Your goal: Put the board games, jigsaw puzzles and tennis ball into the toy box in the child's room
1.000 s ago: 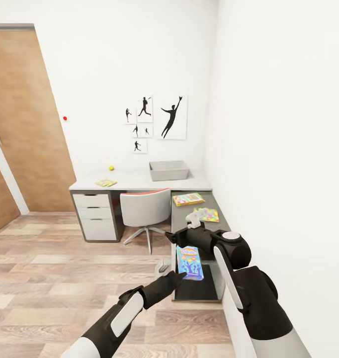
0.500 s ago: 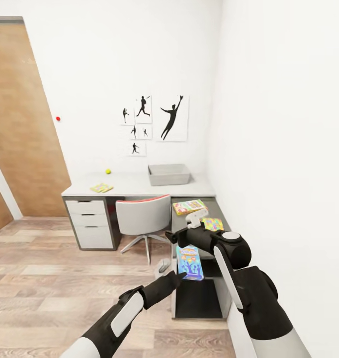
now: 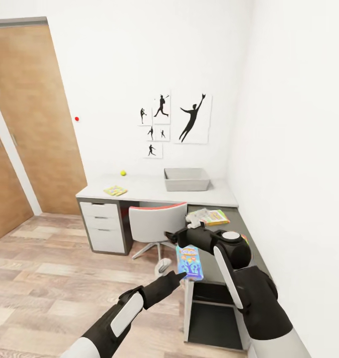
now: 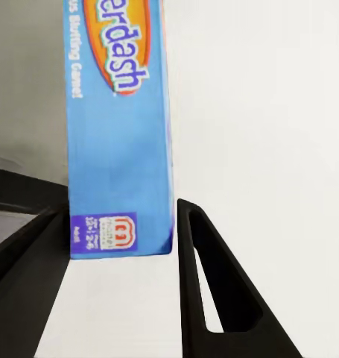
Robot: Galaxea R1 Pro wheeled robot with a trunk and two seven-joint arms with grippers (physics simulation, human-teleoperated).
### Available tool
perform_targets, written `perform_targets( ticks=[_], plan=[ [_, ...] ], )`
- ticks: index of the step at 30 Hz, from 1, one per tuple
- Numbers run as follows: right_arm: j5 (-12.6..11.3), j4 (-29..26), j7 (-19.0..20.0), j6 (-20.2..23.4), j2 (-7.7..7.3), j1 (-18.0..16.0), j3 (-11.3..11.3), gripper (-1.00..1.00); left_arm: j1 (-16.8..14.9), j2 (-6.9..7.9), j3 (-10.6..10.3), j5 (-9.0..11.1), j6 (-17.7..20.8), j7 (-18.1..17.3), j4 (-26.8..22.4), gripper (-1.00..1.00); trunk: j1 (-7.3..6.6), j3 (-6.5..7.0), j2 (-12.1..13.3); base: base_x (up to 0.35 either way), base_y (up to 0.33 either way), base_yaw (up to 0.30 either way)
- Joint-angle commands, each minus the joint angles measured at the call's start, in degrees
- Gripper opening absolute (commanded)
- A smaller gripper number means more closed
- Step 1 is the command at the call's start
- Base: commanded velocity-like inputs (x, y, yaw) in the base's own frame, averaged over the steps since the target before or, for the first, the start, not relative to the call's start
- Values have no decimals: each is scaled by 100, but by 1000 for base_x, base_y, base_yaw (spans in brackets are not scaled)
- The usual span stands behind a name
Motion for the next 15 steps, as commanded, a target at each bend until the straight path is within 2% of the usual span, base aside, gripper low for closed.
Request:
perform_targets(
  ticks=[1,11,15],
  plan=[
    [15,-6,20,28,1,-4,-4,100,-7,1,-6,74,40,-7,2,-100,5,-8,-6,343,0,267],
    [15,-6,18,28,1,-5,-4,100,1,4,-3,82,25,-21,2,-100,5,-8,-6,339,0,268],
    [15,-6,19,28,1,-7,-4,100,1,4,-2,82,26,-17,2,-100,5,-8,-6,166,0,269]
  ],
)
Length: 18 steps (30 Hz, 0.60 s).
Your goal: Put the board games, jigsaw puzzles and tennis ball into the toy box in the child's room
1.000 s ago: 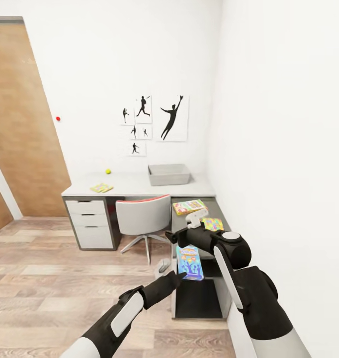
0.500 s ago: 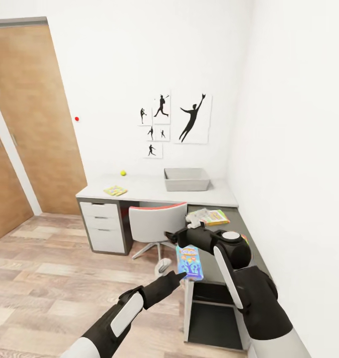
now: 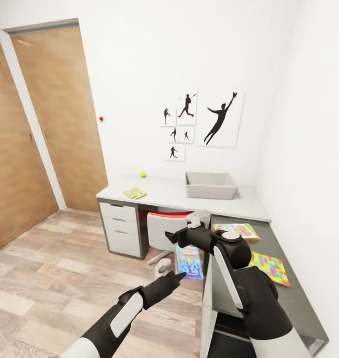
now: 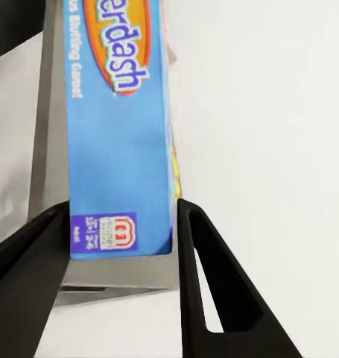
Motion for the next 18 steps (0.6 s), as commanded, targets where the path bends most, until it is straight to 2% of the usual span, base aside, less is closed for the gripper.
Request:
perform_targets(
  ticks=[1,13,18],
  plan=[
    [15,-7,21,28,1,-3,-4,100,-7,0,-5,74,41,-7,3,-100,2,-8,-6,70,0,269],
    [15,-9,21,28,1,-2,-1,100,-10,0,-6,81,51,-8,3,-100,2,-8,-6,16,0,269],
    [15,-10,22,28,1,-2,1,100,-7,0,-6,83,45,-16,3,-100,2,-8,-6,202,0,269]
  ],
)
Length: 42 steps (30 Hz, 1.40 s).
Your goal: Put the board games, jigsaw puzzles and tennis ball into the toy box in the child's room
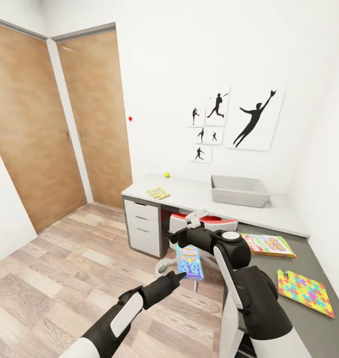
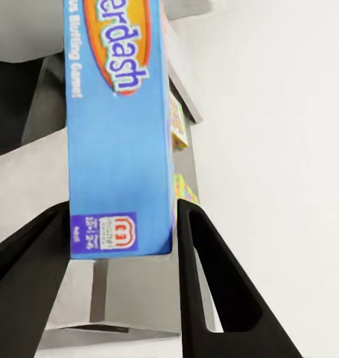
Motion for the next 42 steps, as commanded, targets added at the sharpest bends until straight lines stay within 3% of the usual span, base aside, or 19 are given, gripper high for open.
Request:
perform_targets(
  ticks=[1,8,42],
  plan=[
    [15,-6,20,28,1,-4,-4,100,-7,0,-5,73,38,-8,2,-100,4,-8,-6,299,5,269],
    [14,-4,18,28,1,-3,-8,100,-7,0,-5,79,34,-35,-4,-100,4,-8,-6,174,18,267],
    [14,-5,19,28,1,-3,1,100,-8,0,-8,73,36,-31,-3,-100,4,-8,-6,20,1,238]
  ],
)
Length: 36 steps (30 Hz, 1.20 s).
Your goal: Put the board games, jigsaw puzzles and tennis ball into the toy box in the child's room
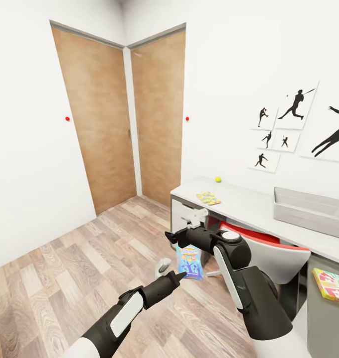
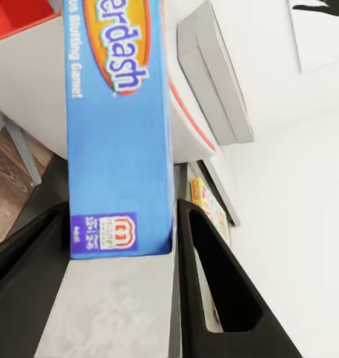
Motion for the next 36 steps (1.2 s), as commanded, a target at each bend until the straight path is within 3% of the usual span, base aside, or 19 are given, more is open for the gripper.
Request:
perform_targets(
  ticks=[1,18,27,36],
  plan=[
    [16,-5,20,27,2,-5,-3,100,-6,-1,-4,74,40,-6,-1,-100,4,-8,-6,266,0,47],
    [17,-4,19,15,-6,-5,-29,100,-8,-6,-3,65,39,-4,-2,-100,4,-8,-6,307,-67,7],
    [17,-4,21,27,8,-5,-10,100,-5,-1,0,65,37,-5,3,-100,4,-8,-6,44,-22,13],
    [17,-4,21,34,10,-14,-28,100,-5,1,0,69,37,-4,-1,-100,4,-8,-6,2,-1,246]
  ],
)
